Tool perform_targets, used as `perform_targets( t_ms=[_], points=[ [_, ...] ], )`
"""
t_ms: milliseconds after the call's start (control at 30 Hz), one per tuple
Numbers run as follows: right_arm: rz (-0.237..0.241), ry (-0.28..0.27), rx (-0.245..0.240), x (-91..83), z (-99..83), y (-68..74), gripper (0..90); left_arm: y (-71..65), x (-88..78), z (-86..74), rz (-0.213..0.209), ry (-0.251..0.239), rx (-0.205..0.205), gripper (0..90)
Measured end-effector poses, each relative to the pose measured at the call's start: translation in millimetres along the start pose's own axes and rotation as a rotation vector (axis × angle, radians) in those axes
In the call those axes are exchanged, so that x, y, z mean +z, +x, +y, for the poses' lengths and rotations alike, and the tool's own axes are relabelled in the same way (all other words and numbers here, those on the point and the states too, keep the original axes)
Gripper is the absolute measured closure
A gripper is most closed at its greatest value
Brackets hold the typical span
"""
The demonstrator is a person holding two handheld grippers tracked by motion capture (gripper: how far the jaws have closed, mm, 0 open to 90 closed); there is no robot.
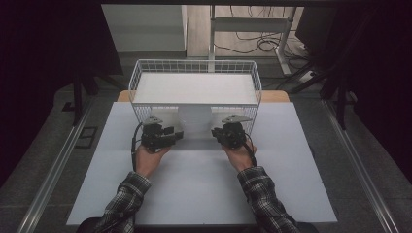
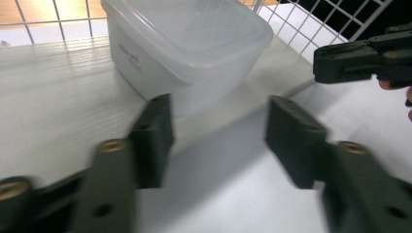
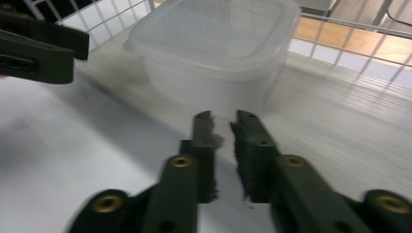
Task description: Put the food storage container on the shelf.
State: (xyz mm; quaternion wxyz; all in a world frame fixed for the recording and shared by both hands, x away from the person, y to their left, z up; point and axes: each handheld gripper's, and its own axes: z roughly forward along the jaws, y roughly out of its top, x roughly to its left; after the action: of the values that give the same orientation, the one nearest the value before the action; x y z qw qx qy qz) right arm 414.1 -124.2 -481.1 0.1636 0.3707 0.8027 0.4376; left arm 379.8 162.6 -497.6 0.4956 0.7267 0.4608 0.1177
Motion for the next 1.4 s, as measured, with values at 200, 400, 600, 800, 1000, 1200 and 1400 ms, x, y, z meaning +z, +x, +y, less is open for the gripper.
perform_targets(
  t_ms=[200,400,600,800,1000,1200,1400],
  points=[
    [0.04,-0.028,-0.064,12.9,-3.2,21.8,88.8,-9.7,-18.0,-25.3,0.005,0.005,0.032,17.2],
    [0.025,-0.052,-0.092,44.8,-1.7,49.9,88.6,-19.4,-39.3,-47.3,0.032,0.037,0.082,7.1],
    [-0.021,-0.048,-0.101,74.2,1.0,62.0,88.6,-22.4,-57.6,-58.4,0.003,0.011,0.1,5.0],
    [-0.061,-0.05,-0.095,91.8,7.3,66.8,88.7,-19.9,-61.0,-61.0,0.007,0.008,0.092,5.0],
    [-0.071,-0.044,-0.124,91.1,11.4,70.4,86.9,-20.3,-59.5,-62.3,0.011,0.022,0.105,4.9],
    [0.029,-0.005,-0.134,74.3,1.8,73.6,59.1,-20.8,-60.3,-62.3,-0.01,-0.001,0.124,4.4],
    [0.089,0.02,-0.11,63.9,-2.0,69.9,32.7,-21.1,-58.2,-63.9,-0.002,0.012,0.137,4.0]
  ],
)
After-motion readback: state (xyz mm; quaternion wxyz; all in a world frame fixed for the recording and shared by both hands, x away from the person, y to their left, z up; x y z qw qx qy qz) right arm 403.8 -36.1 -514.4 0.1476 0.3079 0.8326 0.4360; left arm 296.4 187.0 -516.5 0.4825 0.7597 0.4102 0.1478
